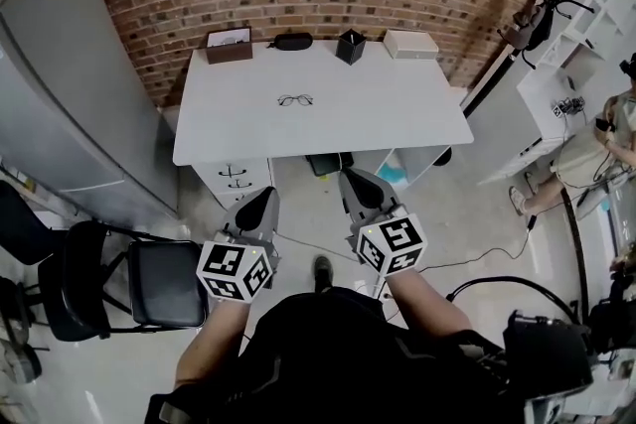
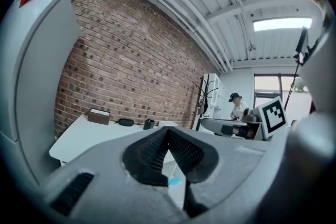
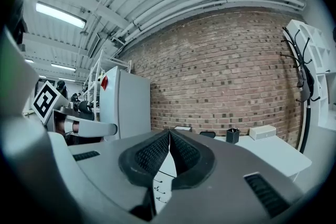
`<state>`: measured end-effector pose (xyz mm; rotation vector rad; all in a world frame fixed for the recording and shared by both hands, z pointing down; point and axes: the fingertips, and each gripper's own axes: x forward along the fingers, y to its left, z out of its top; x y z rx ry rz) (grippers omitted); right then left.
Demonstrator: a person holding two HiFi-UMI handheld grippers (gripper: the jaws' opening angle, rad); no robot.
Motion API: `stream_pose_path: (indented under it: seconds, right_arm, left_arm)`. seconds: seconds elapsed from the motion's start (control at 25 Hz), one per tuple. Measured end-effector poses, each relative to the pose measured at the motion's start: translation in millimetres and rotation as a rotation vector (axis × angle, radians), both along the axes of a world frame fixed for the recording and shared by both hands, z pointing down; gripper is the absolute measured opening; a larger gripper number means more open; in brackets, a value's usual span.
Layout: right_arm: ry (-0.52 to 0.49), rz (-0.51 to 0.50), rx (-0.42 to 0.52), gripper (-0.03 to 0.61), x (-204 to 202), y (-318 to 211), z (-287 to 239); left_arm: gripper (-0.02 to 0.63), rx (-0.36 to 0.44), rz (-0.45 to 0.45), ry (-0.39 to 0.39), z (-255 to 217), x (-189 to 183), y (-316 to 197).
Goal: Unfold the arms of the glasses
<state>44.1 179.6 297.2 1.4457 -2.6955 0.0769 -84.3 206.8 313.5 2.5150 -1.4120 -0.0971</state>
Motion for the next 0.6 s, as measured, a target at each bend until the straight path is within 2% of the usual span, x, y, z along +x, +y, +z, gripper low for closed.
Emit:
stream_pose_path:
  seconds: [0.6]
  right_arm:
    - [-0.009,-0.038,-0.068,0.009,51,-102,12]
  left_arm:
    - [0.009,-0.072,-0.043,-0.039,11,41,-100]
